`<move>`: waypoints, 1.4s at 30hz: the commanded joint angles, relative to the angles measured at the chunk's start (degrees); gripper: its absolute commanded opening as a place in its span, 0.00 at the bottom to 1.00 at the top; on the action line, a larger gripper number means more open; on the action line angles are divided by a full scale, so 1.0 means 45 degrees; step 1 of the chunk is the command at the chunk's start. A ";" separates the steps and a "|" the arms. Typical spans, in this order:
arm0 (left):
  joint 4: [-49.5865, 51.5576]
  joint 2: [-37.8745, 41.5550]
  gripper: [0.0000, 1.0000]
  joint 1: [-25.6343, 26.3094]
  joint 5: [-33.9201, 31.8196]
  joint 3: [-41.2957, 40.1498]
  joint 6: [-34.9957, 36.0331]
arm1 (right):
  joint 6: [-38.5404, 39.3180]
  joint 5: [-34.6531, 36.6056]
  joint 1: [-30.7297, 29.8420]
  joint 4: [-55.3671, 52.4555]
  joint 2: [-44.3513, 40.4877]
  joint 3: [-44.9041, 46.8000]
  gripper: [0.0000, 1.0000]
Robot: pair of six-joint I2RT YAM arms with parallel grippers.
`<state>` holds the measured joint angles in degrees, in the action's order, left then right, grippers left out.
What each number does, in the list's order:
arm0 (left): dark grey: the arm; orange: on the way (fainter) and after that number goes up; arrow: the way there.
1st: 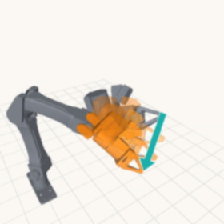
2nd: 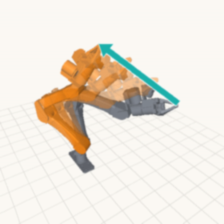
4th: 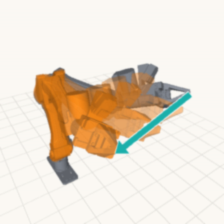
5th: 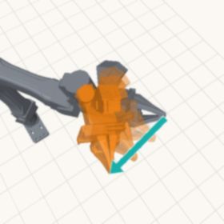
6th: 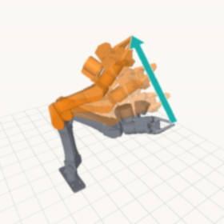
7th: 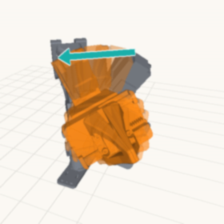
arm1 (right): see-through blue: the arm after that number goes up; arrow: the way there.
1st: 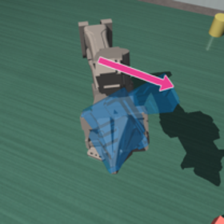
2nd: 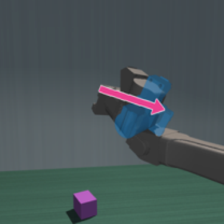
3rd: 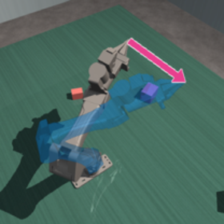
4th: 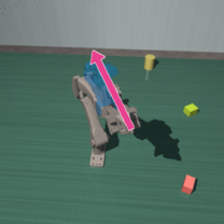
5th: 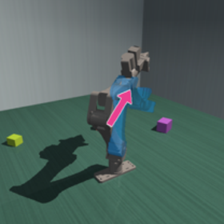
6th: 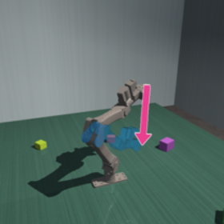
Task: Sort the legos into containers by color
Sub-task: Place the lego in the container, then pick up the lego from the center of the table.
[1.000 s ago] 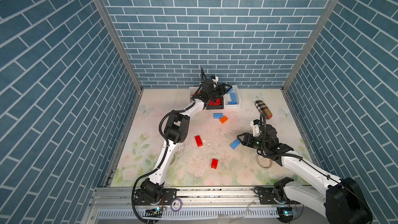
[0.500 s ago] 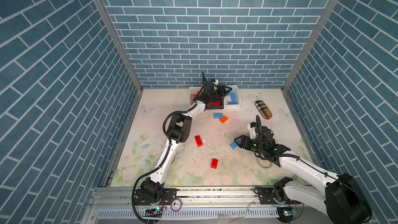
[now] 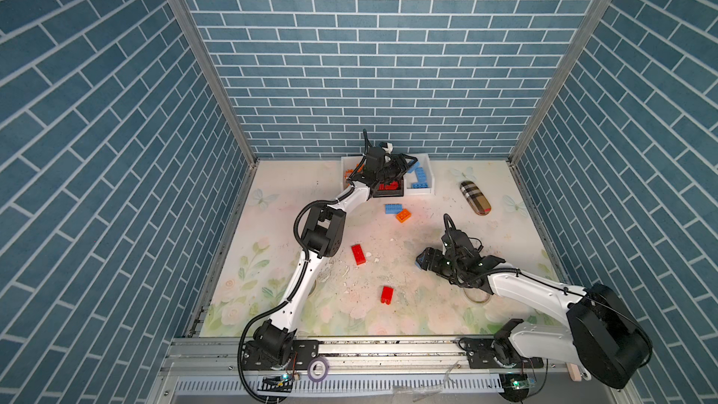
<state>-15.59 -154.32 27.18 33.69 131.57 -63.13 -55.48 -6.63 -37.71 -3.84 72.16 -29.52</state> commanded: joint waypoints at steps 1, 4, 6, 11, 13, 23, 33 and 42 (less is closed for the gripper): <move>0.0291 0.0109 0.67 -0.0017 0.0015 0.0294 0.0240 | -0.1167 0.0713 -0.0096 -0.0041 0.0334 -0.0386 0.83; 0.0539 0.0283 0.72 -0.0010 -0.0094 0.0294 0.0500 | -0.1573 0.1246 -0.0125 -0.0548 0.0673 -0.0810 0.83; 0.0667 0.0375 0.74 -0.0010 -0.0162 0.0294 0.0636 | -0.1707 0.1477 -0.0127 -0.1035 0.0974 -0.1189 0.83; 0.0968 0.0504 0.75 -0.0023 -0.0345 0.0294 0.0994 | -0.2033 0.1845 -0.0183 -0.1583 0.1825 -0.1937 0.78; 0.1080 0.0504 0.76 -0.0009 -0.0358 0.0294 0.1126 | -0.2016 0.1982 -0.0263 -0.1767 0.2202 -0.2282 0.77; 0.2615 0.2007 0.76 -0.0024 -0.0840 0.0183 0.2918 | -0.2213 0.2441 -0.0410 -0.2834 0.3405 -0.3426 0.66; 0.4480 0.4738 0.76 0.0072 -0.3363 -0.2134 0.5931 | -0.1928 0.2917 -0.0992 -0.4397 0.5220 -0.4859 0.51; 0.3909 0.8305 0.86 0.0156 -0.5888 -0.6900 0.7539 | -0.1664 0.3279 -0.1267 -0.5018 0.5833 -0.5628 0.38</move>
<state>2.63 -121.27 27.75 12.97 105.54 -33.23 -62.61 6.46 -42.94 -22.33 97.19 -54.59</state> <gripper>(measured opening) 0.845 0.397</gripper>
